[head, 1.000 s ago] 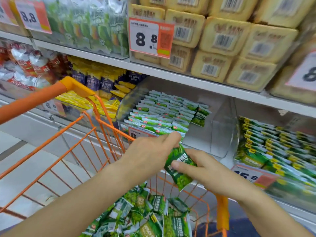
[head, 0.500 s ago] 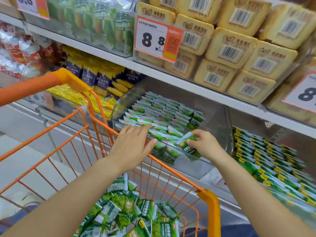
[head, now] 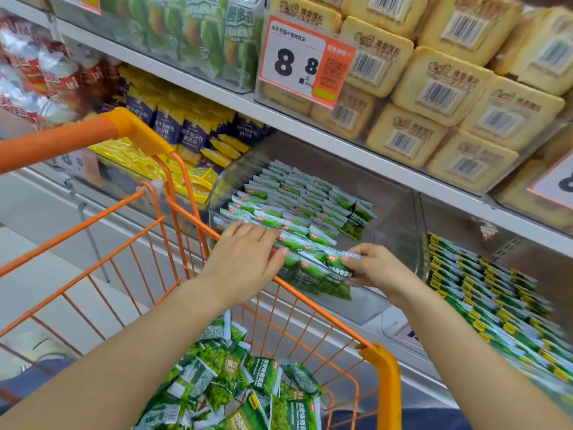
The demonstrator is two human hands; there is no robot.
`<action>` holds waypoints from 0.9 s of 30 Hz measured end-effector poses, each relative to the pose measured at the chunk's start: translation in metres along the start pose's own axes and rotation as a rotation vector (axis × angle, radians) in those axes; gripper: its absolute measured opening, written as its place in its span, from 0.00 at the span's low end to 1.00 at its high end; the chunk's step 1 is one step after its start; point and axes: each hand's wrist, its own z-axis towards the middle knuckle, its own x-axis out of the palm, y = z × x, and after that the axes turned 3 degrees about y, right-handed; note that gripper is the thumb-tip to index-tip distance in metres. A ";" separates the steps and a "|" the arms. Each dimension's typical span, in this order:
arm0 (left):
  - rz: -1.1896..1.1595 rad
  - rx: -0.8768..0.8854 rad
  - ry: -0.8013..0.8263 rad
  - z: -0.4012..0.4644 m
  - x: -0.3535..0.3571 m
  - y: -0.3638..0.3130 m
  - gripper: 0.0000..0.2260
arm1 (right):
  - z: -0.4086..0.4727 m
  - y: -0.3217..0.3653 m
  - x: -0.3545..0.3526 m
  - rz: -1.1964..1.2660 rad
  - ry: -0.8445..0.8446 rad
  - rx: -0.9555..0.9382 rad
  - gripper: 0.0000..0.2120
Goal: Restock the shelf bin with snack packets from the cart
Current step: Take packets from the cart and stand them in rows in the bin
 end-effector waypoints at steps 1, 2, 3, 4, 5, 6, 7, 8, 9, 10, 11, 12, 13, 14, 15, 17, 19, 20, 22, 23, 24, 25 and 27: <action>0.002 0.006 -0.008 0.000 0.001 0.001 0.32 | 0.002 0.000 -0.003 0.002 -0.027 0.006 0.03; 0.006 0.011 -0.014 0.000 0.002 0.002 0.30 | 0.005 -0.001 -0.004 -0.007 -0.080 0.007 0.04; 0.012 0.013 -0.019 0.000 0.002 0.002 0.29 | 0.008 -0.002 -0.004 -0.055 -0.151 -0.005 0.04; 0.019 0.014 -0.027 0.000 0.003 0.002 0.28 | 0.014 -0.003 -0.003 -0.169 -0.222 -0.028 0.04; 0.023 0.015 -0.040 0.000 0.003 0.002 0.27 | 0.020 -0.003 0.000 -0.312 -0.269 -0.047 0.03; 0.025 0.019 -0.052 0.000 0.004 0.001 0.26 | 0.026 -0.001 0.003 -0.419 -0.293 -0.050 0.03; 0.029 0.024 -0.058 0.000 0.004 0.002 0.25 | 0.034 0.000 0.007 -0.471 -0.305 -0.031 0.03; 0.038 0.028 -0.065 0.000 0.005 0.002 0.24 | 0.044 0.000 0.009 -0.465 -0.312 0.007 0.02; 0.049 0.031 -0.076 0.000 0.005 0.003 0.23 | 0.056 0.000 0.009 -0.404 -0.325 0.046 0.03; 0.059 0.034 -0.088 0.000 0.005 0.003 0.22 | 0.067 -0.002 0.006 -0.276 -0.341 0.078 0.05; 0.066 0.035 -0.094 0.000 0.005 0.002 0.22 | 0.077 -0.004 0.003 -0.113 -0.351 0.101 0.10; 0.071 0.035 -0.096 0.001 0.006 0.002 0.21 | 0.086 -0.008 0.000 0.024 -0.352 0.124 0.12; 0.074 0.035 -0.096 0.002 0.006 0.001 0.21 | 0.095 -0.011 -0.004 0.094 -0.357 0.139 0.11; 0.075 0.033 -0.097 0.002 0.007 0.001 0.21 | 0.102 -0.013 -0.006 0.106 -0.367 0.154 0.09; 0.072 0.029 -0.093 0.002 0.007 0.001 0.21 | 0.108 -0.013 -0.008 0.083 -0.388 0.173 0.09; 0.067 0.022 -0.087 0.003 0.008 0.000 0.20 | 0.118 -0.008 -0.012 -0.066 -0.472 0.210 0.16; 0.070 0.018 -0.095 0.004 0.008 -0.002 0.19 | 0.129 -0.003 -0.018 -0.203 -0.562 0.230 0.21; 0.071 0.015 -0.096 0.004 0.008 -0.002 0.20 | 0.135 -0.003 -0.021 -0.263 -0.586 0.217 0.23; 0.074 0.016 -0.096 0.004 0.008 -0.003 0.20 | 0.144 -0.005 -0.021 -0.342 -0.605 0.173 0.24; 0.077 0.019 -0.091 0.004 0.008 -0.003 0.20 | 0.148 -0.006 -0.020 -0.350 -0.622 0.153 0.24; 0.078 0.019 -0.088 0.004 0.008 -0.003 0.20 | 0.149 -0.008 -0.016 -0.320 -0.652 0.147 0.23; 0.079 0.019 -0.085 0.004 0.008 -0.002 0.20 | 0.150 -0.010 -0.013 -0.257 -0.694 0.147 0.22; 0.083 0.020 -0.083 0.005 0.008 -0.002 0.20 | 0.152 -0.013 -0.008 -0.024 -0.714 0.154 0.22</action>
